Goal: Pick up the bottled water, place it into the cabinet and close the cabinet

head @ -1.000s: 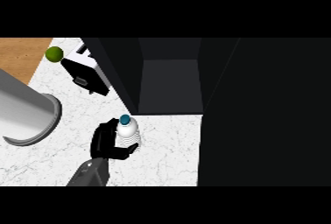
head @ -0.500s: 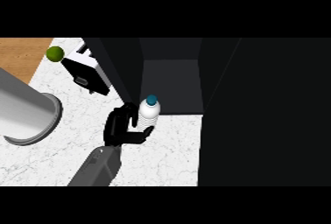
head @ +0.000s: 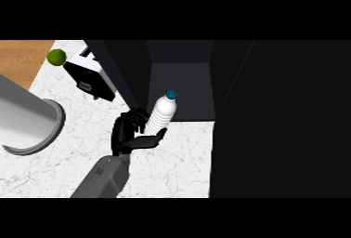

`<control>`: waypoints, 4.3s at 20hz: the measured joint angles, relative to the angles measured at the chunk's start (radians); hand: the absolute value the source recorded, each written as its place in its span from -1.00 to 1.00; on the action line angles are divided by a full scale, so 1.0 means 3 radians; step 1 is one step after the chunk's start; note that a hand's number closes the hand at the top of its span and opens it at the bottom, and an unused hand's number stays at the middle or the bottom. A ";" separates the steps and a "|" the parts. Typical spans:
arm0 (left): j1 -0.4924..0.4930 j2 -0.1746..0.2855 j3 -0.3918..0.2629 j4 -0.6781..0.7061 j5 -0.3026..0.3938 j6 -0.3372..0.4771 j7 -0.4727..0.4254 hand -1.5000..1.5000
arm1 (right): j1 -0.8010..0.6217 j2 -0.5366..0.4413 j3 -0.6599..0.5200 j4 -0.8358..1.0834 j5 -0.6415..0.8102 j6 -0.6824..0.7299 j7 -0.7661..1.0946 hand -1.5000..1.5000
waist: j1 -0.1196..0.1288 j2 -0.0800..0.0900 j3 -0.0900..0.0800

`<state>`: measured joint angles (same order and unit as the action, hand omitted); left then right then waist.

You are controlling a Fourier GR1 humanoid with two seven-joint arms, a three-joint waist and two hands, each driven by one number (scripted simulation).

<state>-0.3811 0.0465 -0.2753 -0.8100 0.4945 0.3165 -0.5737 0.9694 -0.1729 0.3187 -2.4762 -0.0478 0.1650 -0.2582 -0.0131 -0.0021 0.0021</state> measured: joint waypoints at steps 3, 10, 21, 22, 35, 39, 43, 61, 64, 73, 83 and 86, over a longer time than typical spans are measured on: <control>0.0000 0.0050 -0.0080 -0.0065 -0.0029 0.0271 0.0127 1.00 | -0.0023 -0.0002 0.0000 0.0015 0.0002 0.0018 -0.0013 -1.00 | -0.0012 -0.0002 0.0007; -0.0047 0.0151 -0.0090 -0.0118 -0.0061 0.0826 0.0381 1.00 | -0.0048 -0.0023 -0.0045 0.0034 -0.0009 0.0072 -0.0053 -1.00 | -0.0076 0.0000 0.0021; -0.0184 0.0366 -0.0320 -0.0037 -0.0313 0.1283 0.0674 1.00 | -0.0173 -0.0062 -0.0140 0.0063 -0.0059 0.0168 -0.0067 -1.00 | -0.0185 0.0006 0.0029; -0.0183 0.0366 -0.0323 -0.0038 -0.0312 0.1323 0.0695 1.00 | -0.0168 -0.0061 -0.0126 0.0063 -0.0063 0.0177 -0.0070 -1.00 | -0.0192 0.0002 0.0030; -0.0151 0.0474 -0.0500 -0.0051 -0.0494 0.1835 0.0661 -1.00 | -0.0233 -0.0079 -0.0183 0.0089 -0.0115 0.0266 -0.0075 -1.00 | -0.0288 0.0018 0.0035; -0.0165 0.0562 -0.0584 -0.0041 -0.0573 0.1926 0.0675 -1.00 | -0.0253 -0.0091 -0.0180 0.0091 -0.0130 0.0299 -0.0064 -1.00 | -0.0323 0.0029 0.0034; -0.0159 0.0611 -0.0638 -0.0067 -0.0584 0.1946 0.0706 -1.00 | -0.0270 -0.0104 -0.0170 0.0107 -0.0151 0.0337 -0.0058 -1.00 | -0.0345 0.0035 0.0031; 0.0030 0.0629 -0.0689 -0.0478 -0.0177 0.1402 0.0708 -1.00 | -0.0315 -0.0118 -0.0110 0.0121 -0.0207 0.0412 -0.0002 -1.00 | -0.0260 0.0065 -0.0021; 0.0042 0.0606 -0.0701 -0.0506 -0.0128 0.1345 0.0715 -1.00 | -0.0286 -0.0099 -0.0096 0.0118 -0.0210 0.0397 0.0005 -1.00 | -0.0232 0.0059 -0.0024; -0.0137 0.0367 -0.0770 -0.0795 0.0019 0.0955 0.0589 -1.00 | -0.0227 -0.0063 -0.0062 0.0103 -0.0201 0.0343 0.0023 -1.00 | -0.0158 0.0030 -0.0027; -0.0294 0.0088 -0.0792 -0.1391 0.0181 0.0184 0.0308 -1.00 | -0.0079 -0.0013 0.0040 -0.0006 -0.0139 0.0184 0.0109 -1.00 | -0.0018 0.0000 -0.0012; -0.0143 0.0093 -0.0823 -0.1580 0.0155 0.0070 0.0279 -1.00 | -0.0056 -0.0036 0.0057 0.0002 -0.0092 0.0181 0.0091 -1.00 | 0.0000 -0.0003 -0.0010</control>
<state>-0.4239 0.0745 -0.5222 -1.2840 0.5410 0.3376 -0.4900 0.9526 -0.1836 0.3359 -2.4755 -0.0754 0.2193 -0.2309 -0.0131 -0.0030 -0.0009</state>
